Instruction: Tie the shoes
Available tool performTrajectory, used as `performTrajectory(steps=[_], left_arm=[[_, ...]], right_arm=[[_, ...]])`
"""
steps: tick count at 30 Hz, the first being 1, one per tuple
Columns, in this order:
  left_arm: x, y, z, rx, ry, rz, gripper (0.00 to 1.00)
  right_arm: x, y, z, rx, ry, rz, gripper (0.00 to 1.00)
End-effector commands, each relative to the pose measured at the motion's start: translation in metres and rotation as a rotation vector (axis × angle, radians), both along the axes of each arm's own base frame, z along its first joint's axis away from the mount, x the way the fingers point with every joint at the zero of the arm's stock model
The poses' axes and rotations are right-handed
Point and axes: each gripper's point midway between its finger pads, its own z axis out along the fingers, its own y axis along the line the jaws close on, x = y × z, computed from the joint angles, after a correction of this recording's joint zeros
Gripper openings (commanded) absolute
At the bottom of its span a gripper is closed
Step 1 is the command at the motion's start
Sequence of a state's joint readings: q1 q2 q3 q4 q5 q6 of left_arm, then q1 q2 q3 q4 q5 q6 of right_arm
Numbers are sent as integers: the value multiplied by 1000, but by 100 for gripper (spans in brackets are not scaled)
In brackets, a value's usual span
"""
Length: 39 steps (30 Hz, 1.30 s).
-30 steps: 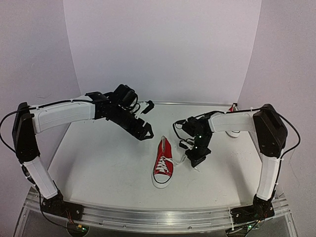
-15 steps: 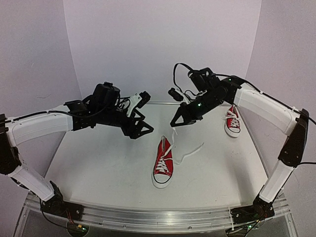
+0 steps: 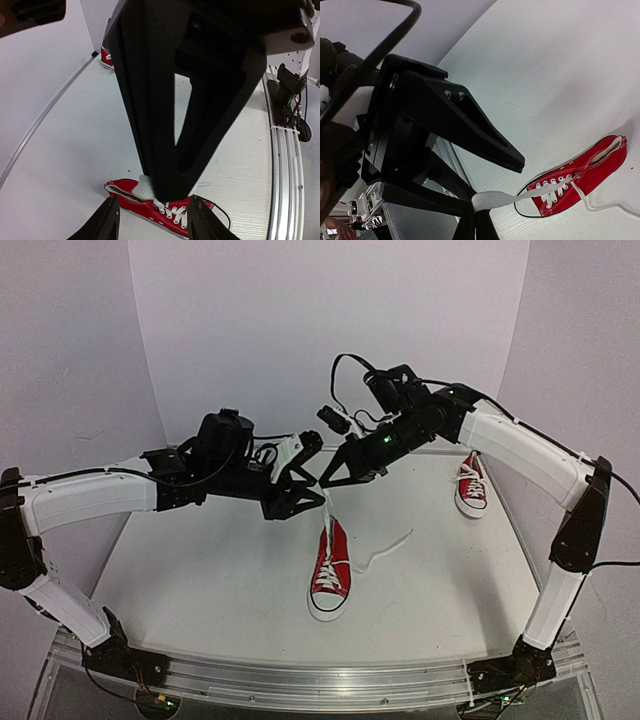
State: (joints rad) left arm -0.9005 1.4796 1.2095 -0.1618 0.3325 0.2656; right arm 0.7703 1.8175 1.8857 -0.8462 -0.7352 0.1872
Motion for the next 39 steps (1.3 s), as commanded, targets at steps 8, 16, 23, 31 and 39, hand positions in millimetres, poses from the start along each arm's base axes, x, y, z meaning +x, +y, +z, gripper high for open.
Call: performTrajectory(steps=[8,16,23,31,39], left_arm=[[12,-7,25,-102,-177,10,42],[6,-10,25,-92,-200,-46,36],[0,-9,25,-86,-180,-65,10],[-1,-1,17,-66,-123,-29,0],[4,9,2,-38,-68,42,0]], right_arm=[[-11,8,17,58,4,43,0],[-15,6,15,56,27,44,0],[-13,1,17,44,21,9,2],[10,-24,17,25,42,-121,33],[61,-127,-71,-270,106,-655,47]])
